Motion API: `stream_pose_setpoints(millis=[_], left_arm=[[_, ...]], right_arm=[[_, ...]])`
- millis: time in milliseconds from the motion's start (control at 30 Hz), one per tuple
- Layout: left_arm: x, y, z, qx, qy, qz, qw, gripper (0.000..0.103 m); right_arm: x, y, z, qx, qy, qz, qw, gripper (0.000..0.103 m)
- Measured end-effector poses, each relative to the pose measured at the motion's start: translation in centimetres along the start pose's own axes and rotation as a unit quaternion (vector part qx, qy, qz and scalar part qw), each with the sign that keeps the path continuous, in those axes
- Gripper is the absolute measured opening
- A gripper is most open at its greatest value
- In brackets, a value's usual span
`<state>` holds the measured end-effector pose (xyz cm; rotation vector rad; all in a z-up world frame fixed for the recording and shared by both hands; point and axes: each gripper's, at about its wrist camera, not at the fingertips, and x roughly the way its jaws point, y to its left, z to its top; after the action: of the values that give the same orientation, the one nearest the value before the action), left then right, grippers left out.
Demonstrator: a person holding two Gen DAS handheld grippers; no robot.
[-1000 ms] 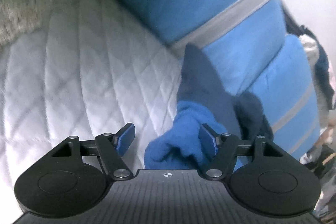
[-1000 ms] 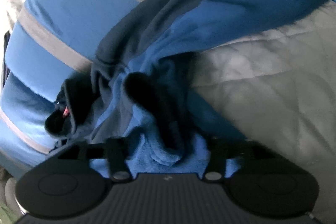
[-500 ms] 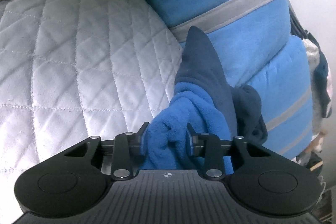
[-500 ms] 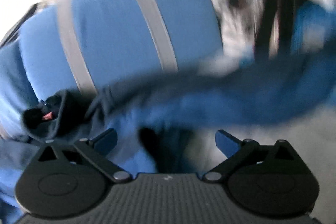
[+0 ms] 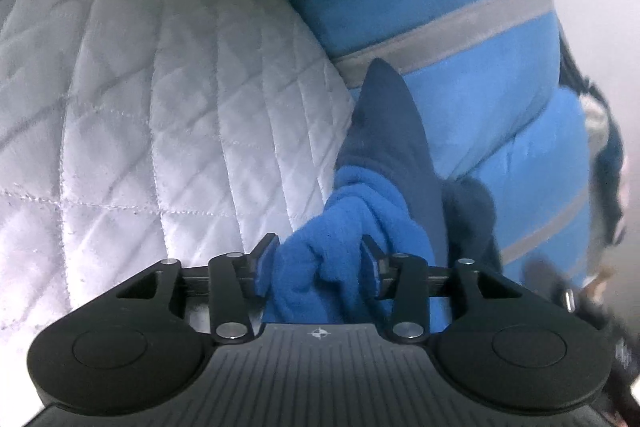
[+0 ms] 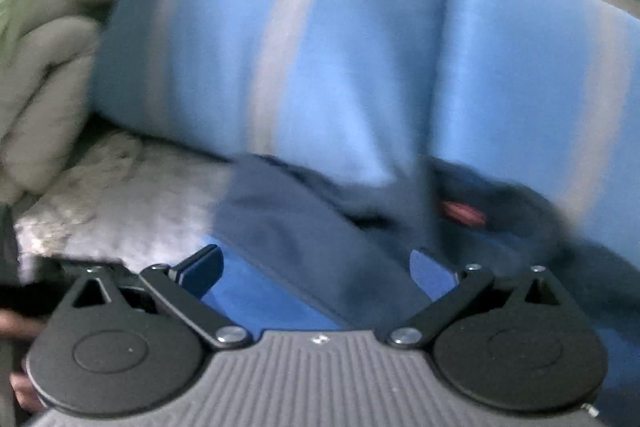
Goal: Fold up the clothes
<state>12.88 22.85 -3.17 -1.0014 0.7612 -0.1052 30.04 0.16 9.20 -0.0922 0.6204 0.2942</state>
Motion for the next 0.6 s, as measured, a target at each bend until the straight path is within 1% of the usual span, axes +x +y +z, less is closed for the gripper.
stream_pose_setpoints(millis=[67,100,233,333,400,433,467,500,600], left_arm=[[0.0,0.4,0.2,-0.018,0.001,-0.010,0.9998,0.042],[0.0,0.5,0.3,-0.023,0.001,-0.011,0.9997,0.042],[0.1,0.6,0.4,-0.030,0.004,-0.013,0.9994,0.042],[0.1,0.7,0.3,-0.034,0.004,-0.015,0.9993,0.040],[0.1,0.8,0.3,-0.036,0.004,-0.017,0.9992,0.037],[0.1,0.9,0.3,-0.038,0.004,-0.017,0.9991,0.036],[0.1,1.0,0.3,-0.041,0.004,-0.019,0.9990,0.032],[0.0,1.3,0.1,-0.047,0.004,-0.022,0.9986,0.028],[-0.4,2.0,-0.3,-0.075,0.000,-0.024,0.9969,0.022]], right_arm=[[2.9,1.3,1.9,-0.030,-0.009,0.011,0.999,0.103],[4.3,1.9,2.5,-0.042,-0.008,0.009,0.999,0.103],[9.5,4.2,3.7,-0.085,0.008,-0.018,0.996,0.102],[13.4,5.9,4.6,-0.117,0.020,-0.038,0.992,0.101],[16.0,7.0,5.2,-0.139,0.028,-0.051,0.989,0.082],[17.1,7.0,5.3,-0.134,0.039,-0.064,0.988,0.052],[18.0,6.7,5.3,-0.120,0.053,-0.081,0.988,0.013],[18.3,6.3,5.4,-0.103,0.055,-0.086,0.989,0.013],[18.1,5.0,5.7,-0.051,0.043,-0.084,0.994,0.011]])
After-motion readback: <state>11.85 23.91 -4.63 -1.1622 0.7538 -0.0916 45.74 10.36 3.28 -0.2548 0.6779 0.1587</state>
